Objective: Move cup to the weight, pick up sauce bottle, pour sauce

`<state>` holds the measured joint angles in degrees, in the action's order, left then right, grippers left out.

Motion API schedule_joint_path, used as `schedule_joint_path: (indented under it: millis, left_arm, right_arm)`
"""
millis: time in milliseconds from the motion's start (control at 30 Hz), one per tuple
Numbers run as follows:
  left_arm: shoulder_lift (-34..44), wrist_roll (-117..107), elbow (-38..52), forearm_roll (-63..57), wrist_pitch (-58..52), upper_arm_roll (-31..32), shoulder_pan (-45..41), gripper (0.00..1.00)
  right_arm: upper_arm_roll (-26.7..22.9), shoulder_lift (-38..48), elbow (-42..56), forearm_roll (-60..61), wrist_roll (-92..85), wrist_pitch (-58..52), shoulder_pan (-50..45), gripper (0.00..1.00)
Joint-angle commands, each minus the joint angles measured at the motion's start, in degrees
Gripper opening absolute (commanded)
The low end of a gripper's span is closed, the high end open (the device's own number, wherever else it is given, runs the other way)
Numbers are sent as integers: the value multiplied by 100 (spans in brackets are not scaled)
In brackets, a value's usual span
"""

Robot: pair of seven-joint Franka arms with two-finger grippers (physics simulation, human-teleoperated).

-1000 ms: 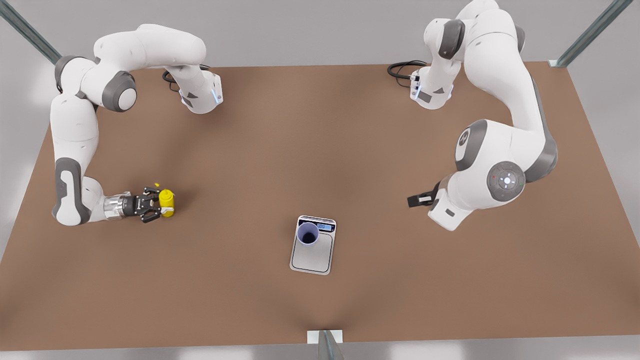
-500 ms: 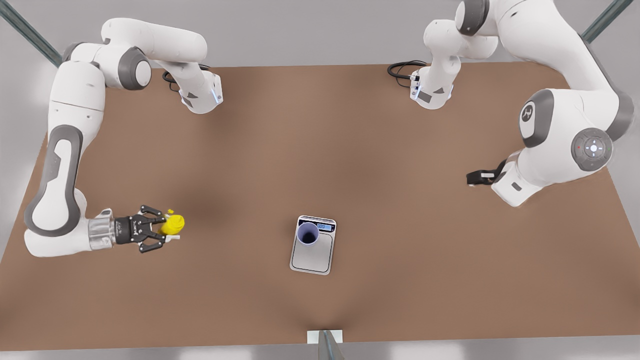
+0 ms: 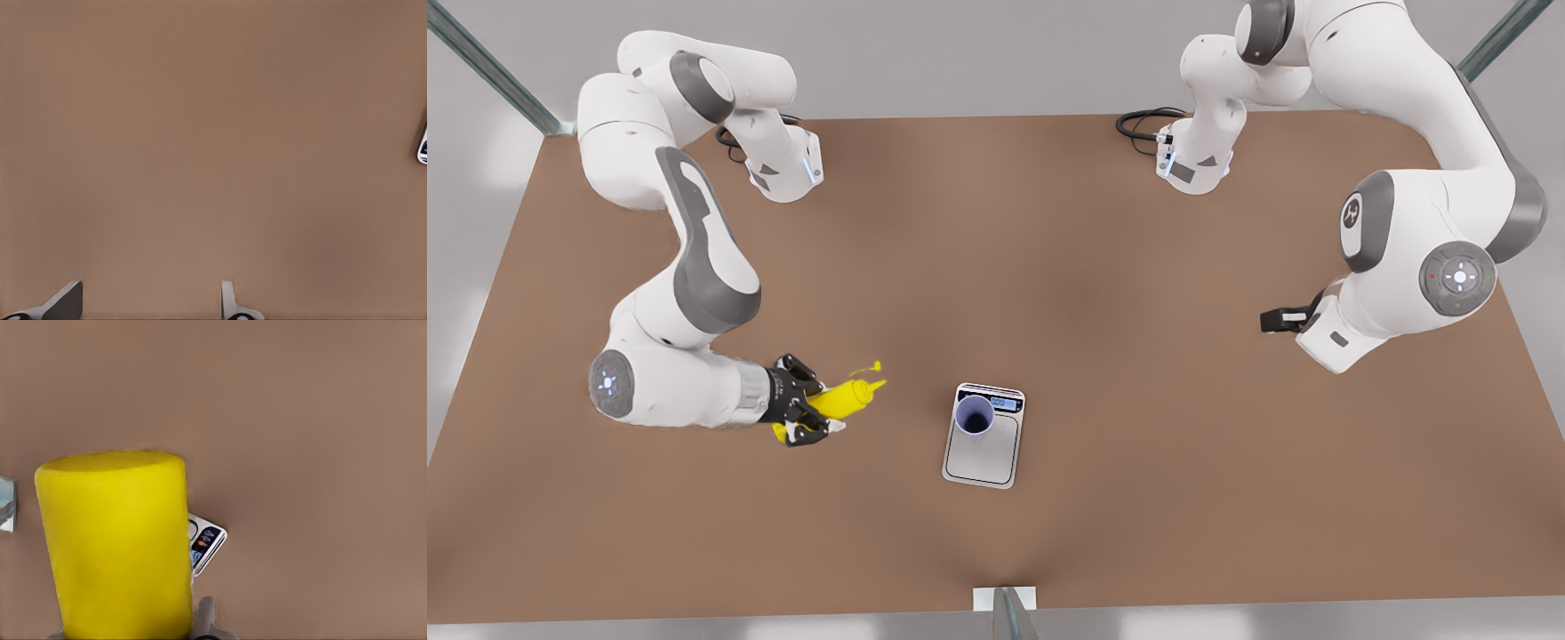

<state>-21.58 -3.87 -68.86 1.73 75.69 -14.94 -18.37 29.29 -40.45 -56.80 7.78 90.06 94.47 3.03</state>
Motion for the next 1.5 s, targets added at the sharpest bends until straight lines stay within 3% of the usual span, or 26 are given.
schedule_joint_path:
  millis: [0,67,233,300,667,1100,1333,1467]
  left_arm:
    - [-4,0,-5,-6,-2,-1,0,100]
    - [-4,0,-5,-15,-2,-1,0,100]
    - [-4,0,-5,-6,-2,-1,0,100]
    - [-4,0,-5,-6,-11,-1,0,100]
    - [-13,0,-22,-6,-20,-1,0,100]
    - [-13,0,-93,-6,-2,-1,0,100]
    - [-30,0,-93,-6,-11,-1,0,100]
    - [-22,0,-84,-6,-11,-9,0,100]
  right_arm:
    - [6,28,-24,-84,12,379,-92,21]
    - [-64,143,-15,-347,346,871,-452,21]
    - [-2033,152,301,-339,337,1882,-2236,21]
    - [-2305,99,292,-391,293,2031,-2588,21]
    - [-2235,-94,-156,-2817,-102,2823,-3107,21]
    - [-1286,-499,-832,-6200,-103,2805,-3405,21]
    - [-1303,-112,-1755,-6544,-366,3245,-3098,21]
    - [-1295,-77,-1711,-6447,-340,3262,-3037,21]
